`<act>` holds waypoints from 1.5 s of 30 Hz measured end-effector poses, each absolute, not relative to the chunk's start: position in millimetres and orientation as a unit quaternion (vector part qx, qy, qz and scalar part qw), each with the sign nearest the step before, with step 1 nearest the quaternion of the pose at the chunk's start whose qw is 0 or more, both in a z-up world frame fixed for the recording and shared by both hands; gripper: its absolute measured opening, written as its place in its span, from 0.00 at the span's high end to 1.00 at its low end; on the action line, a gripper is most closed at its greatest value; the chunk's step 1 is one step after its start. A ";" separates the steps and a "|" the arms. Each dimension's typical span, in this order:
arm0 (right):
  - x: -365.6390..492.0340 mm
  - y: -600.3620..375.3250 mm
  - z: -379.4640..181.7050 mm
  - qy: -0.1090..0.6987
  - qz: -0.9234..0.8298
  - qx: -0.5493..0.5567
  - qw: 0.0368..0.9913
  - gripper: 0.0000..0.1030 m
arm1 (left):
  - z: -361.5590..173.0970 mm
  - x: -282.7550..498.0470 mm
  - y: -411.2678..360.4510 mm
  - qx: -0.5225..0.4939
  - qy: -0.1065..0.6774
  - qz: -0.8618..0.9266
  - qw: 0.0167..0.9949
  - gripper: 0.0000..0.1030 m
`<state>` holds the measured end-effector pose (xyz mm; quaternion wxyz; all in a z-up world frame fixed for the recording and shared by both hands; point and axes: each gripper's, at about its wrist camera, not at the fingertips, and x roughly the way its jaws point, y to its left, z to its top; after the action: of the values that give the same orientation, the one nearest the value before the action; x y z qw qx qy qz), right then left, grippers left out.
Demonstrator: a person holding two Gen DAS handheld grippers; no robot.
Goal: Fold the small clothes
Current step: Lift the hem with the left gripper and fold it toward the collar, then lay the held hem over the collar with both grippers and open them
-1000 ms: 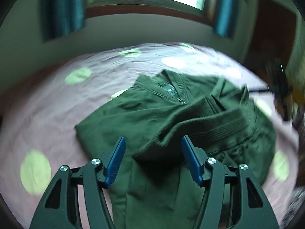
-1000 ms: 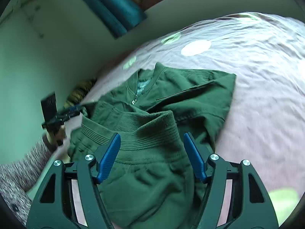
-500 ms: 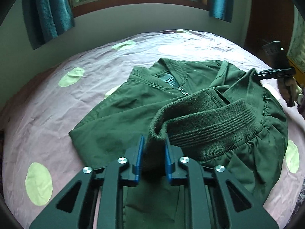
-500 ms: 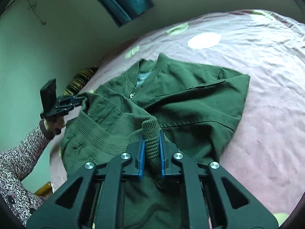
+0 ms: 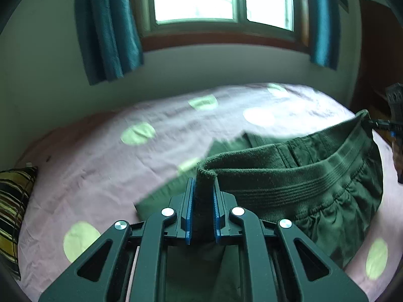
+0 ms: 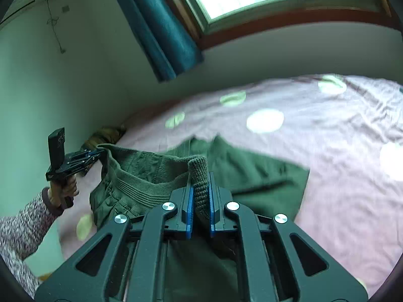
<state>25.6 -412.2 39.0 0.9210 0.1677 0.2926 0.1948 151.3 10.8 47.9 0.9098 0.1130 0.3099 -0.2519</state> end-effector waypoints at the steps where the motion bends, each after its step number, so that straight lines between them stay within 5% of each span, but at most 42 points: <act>1: 34.3 -414.2 44.0 0.288 0.193 0.169 0.923 0.91 | 51.3 158.0 7.6 0.111 0.308 -0.245 0.913 0.87; 6: 90.4 -426.4 43.6 0.293 0.165 0.180 0.925 0.91 | 47.4 206.2 -19.5 0.117 0.314 -0.210 0.918 0.88; 14: 168.6 -440.5 -38.7 0.382 0.119 0.212 0.892 0.92 | -28.3 266.5 -42.4 0.129 0.391 -0.168 0.896 0.89; 31: 192.1 -458.2 -106.7 0.427 0.112 0.287 0.850 0.92 | -79.4 296.5 -36.1 0.107 0.429 -0.145 0.885 0.89; 45: 186.2 -471.8 -110.6 0.418 0.123 0.331 0.837 0.88 | -69.6 297.6 -35.4 0.104 0.442 -0.149 0.878 0.85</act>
<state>186.2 -471.8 -110.6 0.8373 0.3308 0.4177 0.1228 297.6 -35.4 -69.6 0.8785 0.1044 0.4419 -0.1486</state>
